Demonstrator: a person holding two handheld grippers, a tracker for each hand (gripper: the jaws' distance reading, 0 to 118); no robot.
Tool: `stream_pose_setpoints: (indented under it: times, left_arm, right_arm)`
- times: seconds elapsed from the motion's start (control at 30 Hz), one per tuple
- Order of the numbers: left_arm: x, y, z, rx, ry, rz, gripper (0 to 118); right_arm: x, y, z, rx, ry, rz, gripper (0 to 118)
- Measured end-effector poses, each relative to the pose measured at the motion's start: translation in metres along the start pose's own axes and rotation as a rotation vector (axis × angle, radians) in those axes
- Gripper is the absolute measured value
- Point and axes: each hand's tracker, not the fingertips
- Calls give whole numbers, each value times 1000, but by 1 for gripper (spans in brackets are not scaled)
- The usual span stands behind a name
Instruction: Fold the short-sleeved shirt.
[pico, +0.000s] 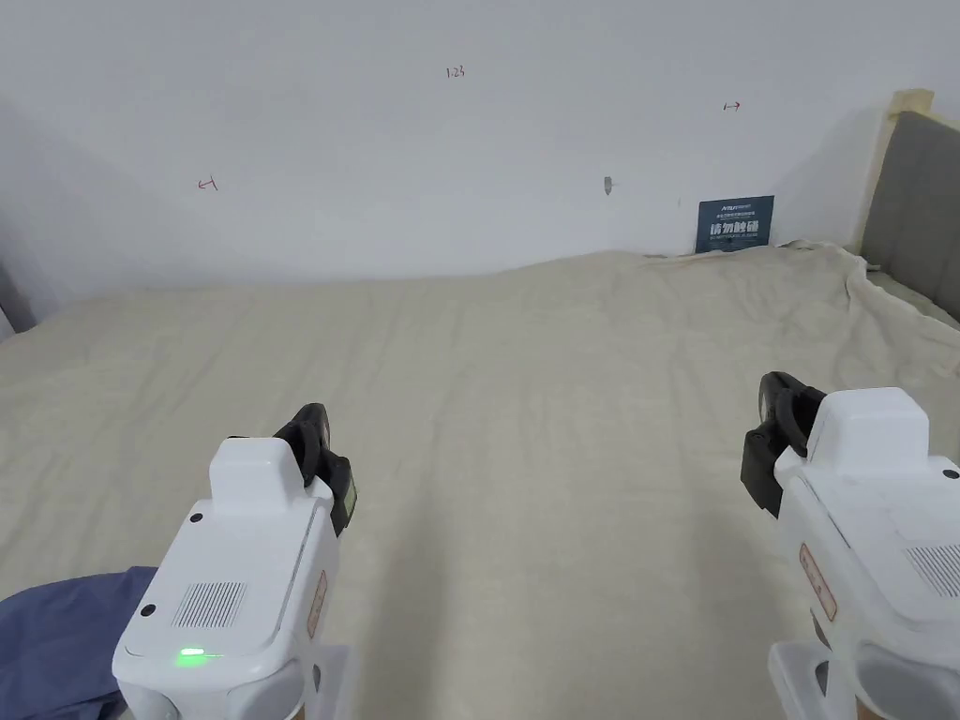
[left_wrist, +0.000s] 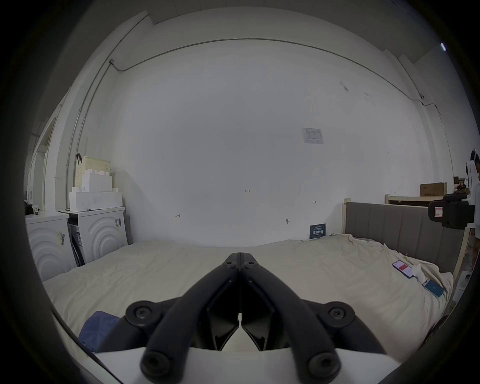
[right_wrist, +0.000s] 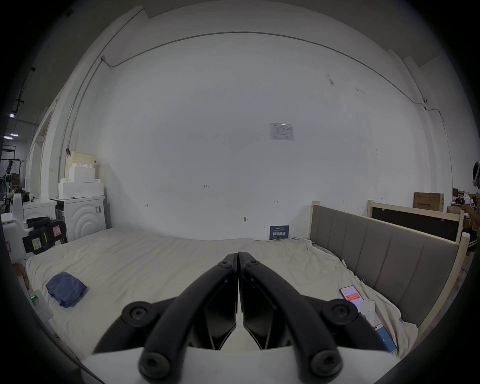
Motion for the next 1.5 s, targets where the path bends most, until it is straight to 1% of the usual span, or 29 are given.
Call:
stream_pose_setpoints:
  times: [0.6,0.67,0.7,0.73,0.77,0.8,0.83,0.9,0.93,1.0,1.07,1.13,1.27,1.5]
  left_arm:
    - [-4,1,-1,-2,-11,3,0]
    - [-4,0,-1,-5,-3,3,9]
    - [-5,0,-2,-8,6,3,18]
    - [-6,-1,-3,-12,12,5,38]
    - [-7,-1,-3,-17,15,9,60]
    - [-9,-1,-4,-22,14,14,76]
    - [-10,-2,-4,-27,12,22,96]
    - [-10,-2,-3,-30,16,27,107]
    - [-11,-2,-3,-27,17,27,111]
    - [-12,-2,-1,-19,18,26,118]
    - [-12,-1,-1,-20,14,27,118]
    - [-12,-1,-1,-14,15,27,118]
    - [-11,-1,-2,-15,21,2,118]
    - [-10,-2,-2,-10,22,-4,118]
  right_arm:
    - [-5,4,3,-10,-1,2,0]
    - [-5,3,2,-17,-2,3,0]
    - [-5,3,2,-19,-2,4,2]
    - [-5,2,2,-21,-2,3,7]
    - [-4,2,1,-23,0,0,17]
    - [-3,1,1,-25,-4,0,40]
    - [-3,1,0,-29,-1,-4,60]
    - [-3,0,1,-28,-7,-10,91]
    - [-3,0,1,-25,-15,-12,99]
    - [-3,-1,1,-22,-28,-13,110]
    - [2,-3,-1,-21,-29,-21,113]
    - [4,-4,-2,-20,-28,-30,113]
    - [5,-5,-3,-19,-37,-24,115]
    - [3,-2,-1,-10,-35,-24,116]
